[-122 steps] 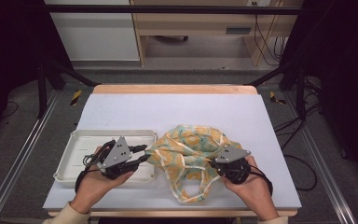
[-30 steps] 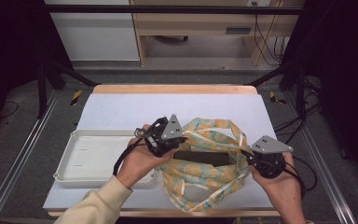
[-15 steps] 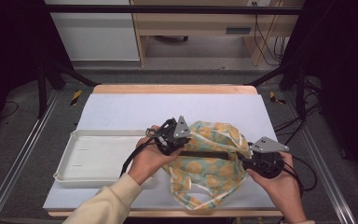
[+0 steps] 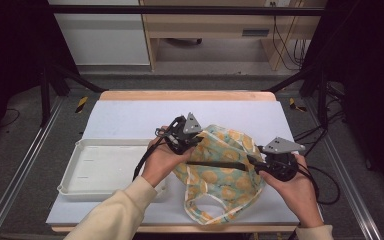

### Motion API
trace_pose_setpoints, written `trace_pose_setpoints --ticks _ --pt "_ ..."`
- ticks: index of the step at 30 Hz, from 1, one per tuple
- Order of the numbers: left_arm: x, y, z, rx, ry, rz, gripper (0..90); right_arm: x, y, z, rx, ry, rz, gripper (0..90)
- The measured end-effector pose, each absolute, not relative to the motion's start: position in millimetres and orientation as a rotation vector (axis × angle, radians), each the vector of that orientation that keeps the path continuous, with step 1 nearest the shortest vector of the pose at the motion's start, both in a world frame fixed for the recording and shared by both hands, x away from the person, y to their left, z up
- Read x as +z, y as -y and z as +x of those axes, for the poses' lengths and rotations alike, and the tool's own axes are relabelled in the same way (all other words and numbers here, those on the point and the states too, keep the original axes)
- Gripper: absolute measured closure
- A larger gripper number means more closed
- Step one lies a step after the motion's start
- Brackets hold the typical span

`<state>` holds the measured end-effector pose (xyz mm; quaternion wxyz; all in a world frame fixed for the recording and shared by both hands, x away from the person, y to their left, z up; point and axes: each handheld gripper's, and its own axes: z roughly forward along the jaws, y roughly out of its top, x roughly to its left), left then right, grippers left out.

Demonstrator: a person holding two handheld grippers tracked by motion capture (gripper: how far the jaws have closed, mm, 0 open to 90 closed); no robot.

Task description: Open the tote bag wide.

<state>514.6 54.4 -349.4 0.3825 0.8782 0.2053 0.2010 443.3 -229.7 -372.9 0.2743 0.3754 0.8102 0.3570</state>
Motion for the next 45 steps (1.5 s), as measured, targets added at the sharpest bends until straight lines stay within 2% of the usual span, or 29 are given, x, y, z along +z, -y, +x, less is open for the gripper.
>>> trace_pose_setpoints --ticks 3,6,8,11,13,14,15,19,26,29,31,33,36,37,39,45 --pt "-356 -55 523 0.508 -0.524 2.267 90.0 -376 231 458 0.933 -2.190 1.023 81.2" --pt "-367 -54 531 0.476 -0.527 2.324 89.5 -379 233 472 0.956 -2.194 1.049 89.1" --pt "-372 -54 534 0.478 -0.527 2.339 87.9 -383 231 480 0.935 -2.204 1.056 89.7" --pt "-370 -57 531 0.478 -0.518 2.317 80.5 -388 227 487 0.908 -2.228 1.060 89.9" --pt "-364 -61 526 0.484 -0.504 2.288 70.1 -389 225 488 0.904 -2.235 1.051 89.9" --pt "-360 -63 523 0.491 -0.500 2.273 60.2 -389 224 488 0.900 -2.235 1.053 89.9" --pt "-356 -65 519 0.496 -0.491 2.258 60.2 -389 224 488 0.900 -2.235 1.053 89.9" --pt "-340 -74 509 0.509 -0.484 2.198 49.8 -389 224 487 0.894 -2.232 1.040 89.8" --pt "-344 -80 503 0.503 -0.460 2.268 42.8 -387 224 484 0.905 -2.219 1.030 89.8" --pt "-353 -83 495 0.541 -0.429 2.341 44.7 -387 226 485 0.903 -2.213 1.032 89.8" --pt "-359 -86 492 0.590 -0.419 2.396 51.0 -388 228 486 0.897 -2.213 1.033 89.9" --pt "-364 -92 492 0.595 -0.448 2.405 64.6 -390 229 487 0.888 -2.206 1.041 90.0" --pt "-372 -95 501 0.513 -0.514 2.395 80.1 -397 231 489 0.879 -2.217 1.052 90.0" --pt "-375 -93 503 0.526 -0.523 2.399 83.0 -400 231 490 0.873 -2.222 1.051 90.0" --pt "-381 -88 510 0.560 -0.535 2.422 86.7 -406 231 493 0.858 -2.228 1.050 90.0" --pt "-403 -81 528 0.468 -0.611 2.476 89.0 -429 235 501 0.841 -2.262 1.094 90.0"
